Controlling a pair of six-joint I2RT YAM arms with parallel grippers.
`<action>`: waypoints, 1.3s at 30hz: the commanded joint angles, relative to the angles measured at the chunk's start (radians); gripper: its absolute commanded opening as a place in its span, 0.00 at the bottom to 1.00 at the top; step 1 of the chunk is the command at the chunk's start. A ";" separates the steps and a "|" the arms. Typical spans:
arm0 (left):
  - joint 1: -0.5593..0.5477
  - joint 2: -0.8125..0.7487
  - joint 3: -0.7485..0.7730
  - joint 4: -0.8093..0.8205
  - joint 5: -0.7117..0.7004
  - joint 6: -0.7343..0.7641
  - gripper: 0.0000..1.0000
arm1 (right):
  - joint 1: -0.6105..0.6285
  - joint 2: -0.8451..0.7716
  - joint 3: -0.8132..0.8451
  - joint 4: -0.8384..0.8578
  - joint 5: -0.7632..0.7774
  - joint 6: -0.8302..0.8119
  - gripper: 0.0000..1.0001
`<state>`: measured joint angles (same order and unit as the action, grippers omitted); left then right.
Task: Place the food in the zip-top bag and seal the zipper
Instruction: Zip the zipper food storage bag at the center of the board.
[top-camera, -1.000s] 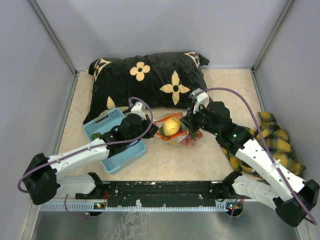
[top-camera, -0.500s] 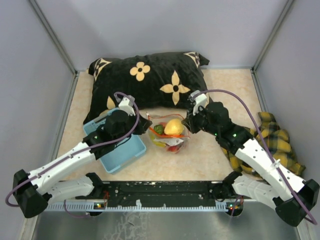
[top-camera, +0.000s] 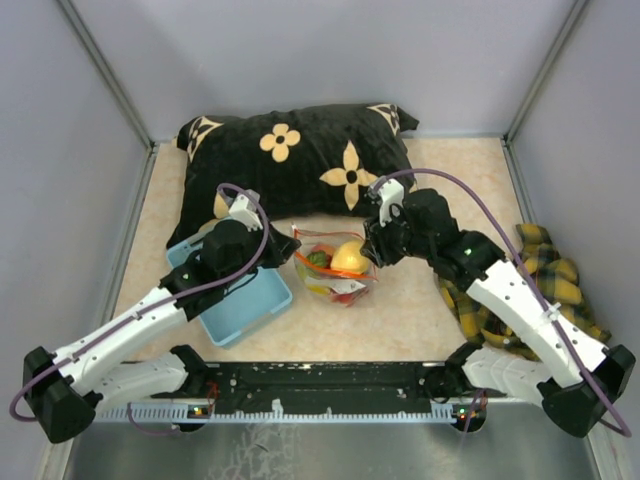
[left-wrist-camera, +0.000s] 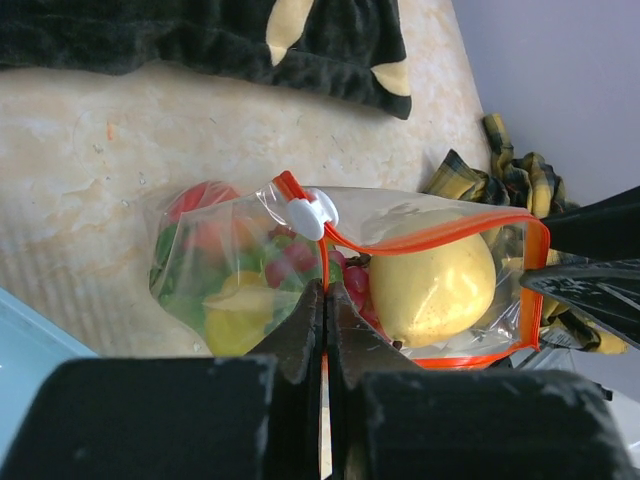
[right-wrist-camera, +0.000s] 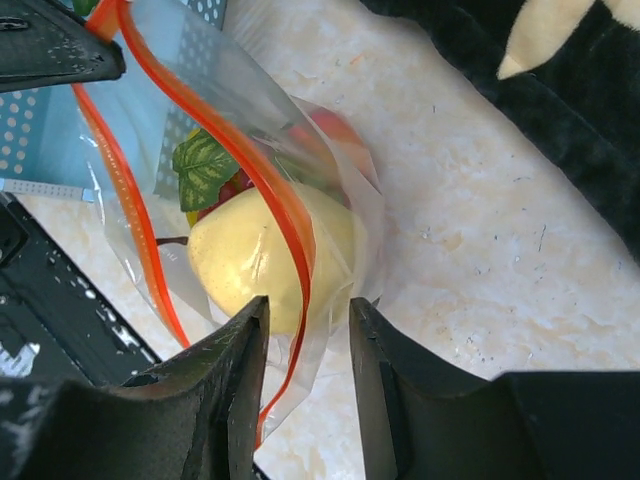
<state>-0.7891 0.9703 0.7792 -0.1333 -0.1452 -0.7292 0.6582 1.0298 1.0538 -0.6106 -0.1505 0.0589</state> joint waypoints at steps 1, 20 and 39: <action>0.004 0.005 0.041 0.046 -0.006 -0.015 0.00 | 0.003 0.034 0.125 -0.151 -0.031 -0.029 0.39; 0.006 0.042 0.047 0.085 -0.033 -0.020 0.00 | 0.005 0.079 0.087 -0.262 0.110 -0.029 0.29; 0.015 -0.038 0.030 -0.004 -0.114 0.016 0.00 | 0.006 0.184 0.359 -0.324 0.122 -0.115 0.00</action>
<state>-0.7826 0.9504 0.8360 -0.1497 -0.2356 -0.7136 0.6586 1.2095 1.4414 -0.9703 -0.0029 -0.0273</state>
